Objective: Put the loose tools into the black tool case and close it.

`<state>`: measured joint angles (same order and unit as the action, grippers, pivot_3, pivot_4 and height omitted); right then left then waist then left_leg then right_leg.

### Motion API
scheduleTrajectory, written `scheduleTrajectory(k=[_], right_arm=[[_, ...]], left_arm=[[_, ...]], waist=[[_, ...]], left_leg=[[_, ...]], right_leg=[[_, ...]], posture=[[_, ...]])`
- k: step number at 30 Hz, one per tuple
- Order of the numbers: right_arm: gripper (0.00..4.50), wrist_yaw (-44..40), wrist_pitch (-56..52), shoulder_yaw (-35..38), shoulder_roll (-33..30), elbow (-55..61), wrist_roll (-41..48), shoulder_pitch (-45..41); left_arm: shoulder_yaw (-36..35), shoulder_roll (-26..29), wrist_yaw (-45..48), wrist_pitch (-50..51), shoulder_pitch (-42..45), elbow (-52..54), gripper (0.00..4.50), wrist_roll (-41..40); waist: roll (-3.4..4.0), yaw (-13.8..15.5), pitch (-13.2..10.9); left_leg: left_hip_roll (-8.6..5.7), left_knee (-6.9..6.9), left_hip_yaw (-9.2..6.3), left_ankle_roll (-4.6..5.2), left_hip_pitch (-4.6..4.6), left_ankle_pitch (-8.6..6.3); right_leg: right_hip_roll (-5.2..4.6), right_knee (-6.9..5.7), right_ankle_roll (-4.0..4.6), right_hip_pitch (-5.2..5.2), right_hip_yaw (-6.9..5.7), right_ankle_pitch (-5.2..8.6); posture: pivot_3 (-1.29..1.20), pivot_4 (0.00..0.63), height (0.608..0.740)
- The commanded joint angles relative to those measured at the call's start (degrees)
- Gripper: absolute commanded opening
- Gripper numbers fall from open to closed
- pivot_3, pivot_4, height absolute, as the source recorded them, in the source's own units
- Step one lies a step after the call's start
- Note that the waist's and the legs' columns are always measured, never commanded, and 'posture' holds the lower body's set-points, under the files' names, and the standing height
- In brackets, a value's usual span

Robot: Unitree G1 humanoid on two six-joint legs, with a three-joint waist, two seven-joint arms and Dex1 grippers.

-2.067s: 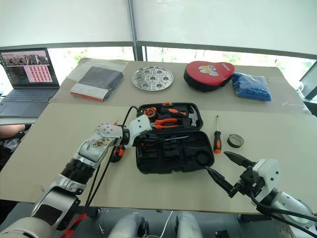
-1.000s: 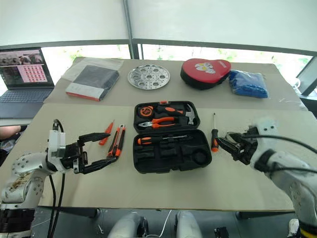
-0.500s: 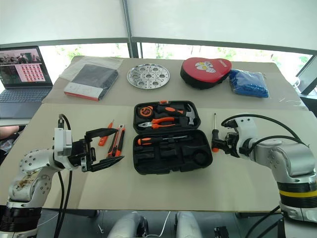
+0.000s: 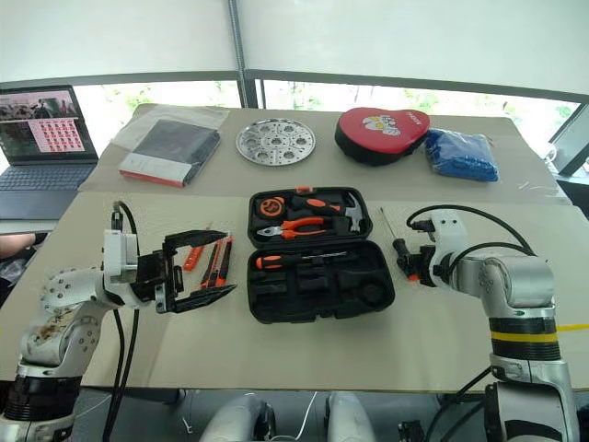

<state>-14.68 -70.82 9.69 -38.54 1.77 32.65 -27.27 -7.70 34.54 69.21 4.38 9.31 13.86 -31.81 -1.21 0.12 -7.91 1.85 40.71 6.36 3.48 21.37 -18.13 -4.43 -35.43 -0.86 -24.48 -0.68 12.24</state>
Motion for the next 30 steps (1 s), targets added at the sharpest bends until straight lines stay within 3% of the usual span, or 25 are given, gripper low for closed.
scheduleTrajectory(k=[1,4,6,9,15,19,22,30], right_arm=[[1.02,-2.51,7.2,4.77,-1.75,7.57,-0.63,0.86],[1.02,-8.14,12.21,4.39,-5.24,11.74,-0.87,1.52],[1.02,-17.15,20.29,1.19,-8.69,13.48,-1.88,1.34],[1.02,-36.59,42.52,-8.3,-13.43,12.69,-8.54,-0.3],[1.02,-56.89,69.07,-28.69,-10.53,-3.88,-25.43,-12.91],[1.02,-61.48,81.02,-33.6,-8.71,-15.39,-32.42,-18.0],[1.02,-63.18,82.35,-34.23,-8.31,-20.05,-34.43,-19.28],[1.02,-63.67,78.21,-32.57,-5.25,-23.75,-33.82,-19.72]], left_arm=[[-0.63,0.37,-0.43,1.45,0.53,1.74,4.5,-2.9],[-1.03,0.42,-1.11,3.02,-0.25,3.97,4.5,-4.68],[-1.11,1.05,-0.61,3.45,-1.45,5.0,4.5,-5.24],[-1.8,1.73,-0.23,2.87,-4.22,4.84,4.5,-4.85],[-3.59,2.16,-0.65,0.12,-11.52,1.2,4.5,-2.03],[-4.25,3.09,-0.62,-1.17,-15.03,3.23,4.5,-0.88],[-4.49,2.93,-2.37,-0.28,-15.75,4.96,4.5,-1.52],[-3.99,2.95,-3.94,0.14,-16.65,6.79,4.5,-1.37]], waist=[[0.0,-0.07,0.0],[0.02,-0.16,-0.01],[0.03,-0.23,-0.02],[0.03,-0.72,-0.02],[0.04,-1.41,-0.06],[0.08,-0.51,-0.15],[0.09,0.44,-0.16],[0.09,0.0,-0.15]], left_leg=[[0.01,-0.02,0.0,-0.02,0.03,0.01],[0.01,-0.03,-0.01,-0.36,0.13,0.21],[0.0,-0.03,0.0,-0.36,0.3,0.21],[0.0,-0.04,0.01,-0.33,0.37,0.19],[0.05,-0.05,0.16,0.01,0.17,0.0],[0.02,-0.04,0.16,-0.32,0.25,0.19],[-0.01,0.07,0.14,-0.42,0.68,0.25],[0.06,0.08,0.18,-0.47,0.59,0.28]], right_leg=[[0.01,0.01,0.0,-0.03,-0.01,0.0],[0.0,0.01,-0.03,-0.14,-0.02,0.0],[0.0,0.1,-0.12,-0.25,-0.01,-0.06],[0.03,0.24,-0.2,-0.32,0.01,-0.11],[0.04,0.23,-0.13,-0.29,0.05,-0.15],[0.0,0.21,-0.11,-0.37,-0.02,-0.15],[-0.06,0.18,-0.1,-0.67,-0.07,-0.16],[-0.05,0.12,-0.09,-0.63,-0.08,-0.17]], posture=[[0.0,0.15,0.74],[0.0,0.15,0.74],[0.0,0.15,0.74],[0.0,0.15,0.74],[0.0,0.15,0.74],[0.0,0.15,0.74],[0.0,0.15,0.74],[0.0,0.15,0.74]])
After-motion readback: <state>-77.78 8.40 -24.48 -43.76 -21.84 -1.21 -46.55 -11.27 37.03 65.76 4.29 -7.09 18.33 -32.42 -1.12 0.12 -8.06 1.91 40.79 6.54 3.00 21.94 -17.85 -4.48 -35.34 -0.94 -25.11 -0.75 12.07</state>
